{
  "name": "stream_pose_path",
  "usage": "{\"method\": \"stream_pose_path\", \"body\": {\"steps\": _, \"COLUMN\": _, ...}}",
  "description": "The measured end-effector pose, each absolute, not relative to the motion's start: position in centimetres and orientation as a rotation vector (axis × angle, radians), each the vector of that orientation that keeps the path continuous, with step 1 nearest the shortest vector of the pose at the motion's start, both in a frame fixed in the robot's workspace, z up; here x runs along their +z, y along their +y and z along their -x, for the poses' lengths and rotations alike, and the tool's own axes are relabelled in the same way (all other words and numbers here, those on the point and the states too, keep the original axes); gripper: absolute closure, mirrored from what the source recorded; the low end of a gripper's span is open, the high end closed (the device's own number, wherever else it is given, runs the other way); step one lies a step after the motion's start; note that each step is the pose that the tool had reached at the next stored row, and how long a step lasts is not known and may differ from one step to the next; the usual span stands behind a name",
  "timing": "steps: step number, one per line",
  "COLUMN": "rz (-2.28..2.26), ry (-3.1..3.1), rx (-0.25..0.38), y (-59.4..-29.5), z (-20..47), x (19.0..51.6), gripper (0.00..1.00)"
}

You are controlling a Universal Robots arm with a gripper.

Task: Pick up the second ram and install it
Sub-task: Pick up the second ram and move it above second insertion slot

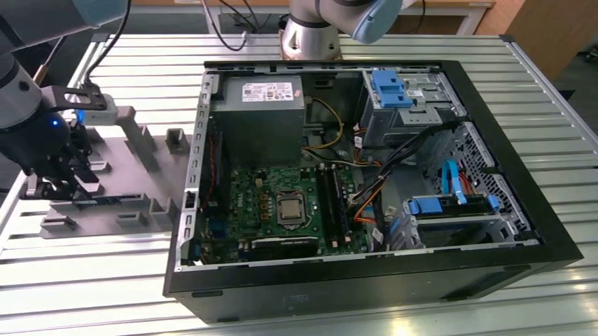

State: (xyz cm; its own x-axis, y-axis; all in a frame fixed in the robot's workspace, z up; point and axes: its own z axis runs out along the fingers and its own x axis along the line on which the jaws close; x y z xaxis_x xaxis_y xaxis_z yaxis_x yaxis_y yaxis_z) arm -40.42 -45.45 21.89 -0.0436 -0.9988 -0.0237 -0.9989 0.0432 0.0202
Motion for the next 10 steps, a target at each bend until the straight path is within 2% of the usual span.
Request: {"method": "stream_pose_path", "body": {"steps": 10, "rz": 2.21, "ry": 2.229, "rx": 0.048, "y": -45.5, "z": 40.4, "x": 20.6, "gripper": 0.62}}
